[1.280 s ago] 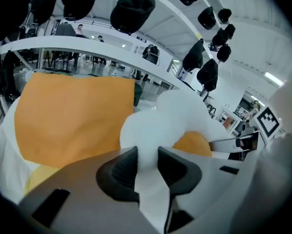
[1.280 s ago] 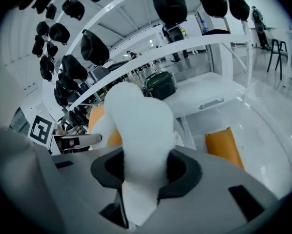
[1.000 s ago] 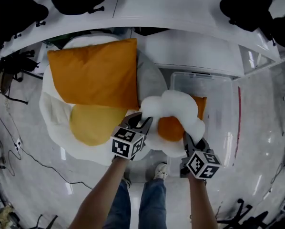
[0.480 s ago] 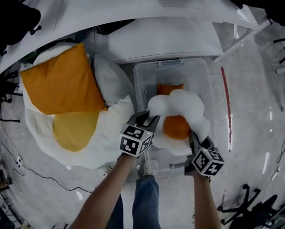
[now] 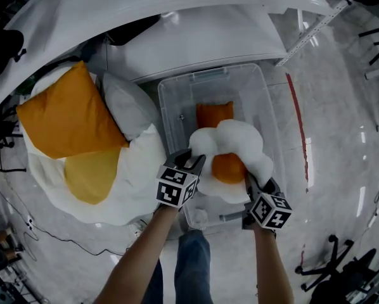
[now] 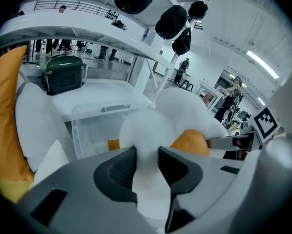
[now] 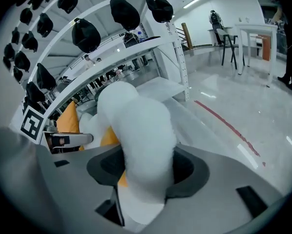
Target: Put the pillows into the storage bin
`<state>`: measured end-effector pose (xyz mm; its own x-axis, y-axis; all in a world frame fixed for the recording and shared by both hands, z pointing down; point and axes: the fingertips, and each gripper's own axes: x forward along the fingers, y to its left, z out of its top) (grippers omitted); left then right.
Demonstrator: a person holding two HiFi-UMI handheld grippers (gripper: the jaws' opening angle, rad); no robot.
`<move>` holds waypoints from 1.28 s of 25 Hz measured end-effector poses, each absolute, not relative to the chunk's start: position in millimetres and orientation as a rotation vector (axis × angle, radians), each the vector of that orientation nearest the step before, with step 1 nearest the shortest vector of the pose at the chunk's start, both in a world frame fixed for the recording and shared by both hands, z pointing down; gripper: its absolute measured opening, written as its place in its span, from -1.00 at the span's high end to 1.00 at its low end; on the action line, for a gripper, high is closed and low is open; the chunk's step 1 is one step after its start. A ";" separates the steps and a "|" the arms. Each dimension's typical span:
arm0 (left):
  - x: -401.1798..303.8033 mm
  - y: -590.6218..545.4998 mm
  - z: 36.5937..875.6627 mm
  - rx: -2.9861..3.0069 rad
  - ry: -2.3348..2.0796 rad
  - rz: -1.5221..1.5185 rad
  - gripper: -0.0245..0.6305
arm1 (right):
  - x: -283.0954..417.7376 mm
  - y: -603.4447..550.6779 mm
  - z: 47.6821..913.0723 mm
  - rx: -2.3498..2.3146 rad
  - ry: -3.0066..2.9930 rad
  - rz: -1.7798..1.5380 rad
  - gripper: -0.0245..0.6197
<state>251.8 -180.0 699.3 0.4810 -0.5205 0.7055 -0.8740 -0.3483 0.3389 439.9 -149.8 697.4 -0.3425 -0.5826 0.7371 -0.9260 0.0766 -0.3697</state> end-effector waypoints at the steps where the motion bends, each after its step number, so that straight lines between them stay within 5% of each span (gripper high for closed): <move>1: 250.7 -178.3 704.8 2.005 -1.154 0.662 0.47 | 442.7 -148.4 702.9 1.494 -1.943 1.175 0.19; 8: 241.2 -163.2 723.8 1.909 -1.185 0.657 0.21 | 452.1 -124.7 732.2 1.473 -1.811 1.191 -0.04; 17: 210.5 -154.6 705.0 1.906 -1.233 0.586 0.21 | 442.3 -126.2 711.8 1.559 -1.827 1.236 -0.23; 25: 132.9 -144.7 662.6 1.862 -1.356 0.499 0.20 | 345.4 -152.4 656.2 1.443 -2.006 1.147 -0.23; 32: -3.3 -133.3 630.4 1.777 -1.516 0.442 0.20 | 201.8 -175.9 619.3 1.277 -2.151 1.096 -0.23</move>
<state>-3.3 -133.3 630.4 0.2403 -0.6923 0.6805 -0.9495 -0.0218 0.3131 201.8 -175.9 619.3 -0.4978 -0.5454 0.6743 -0.8661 0.2721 -0.4194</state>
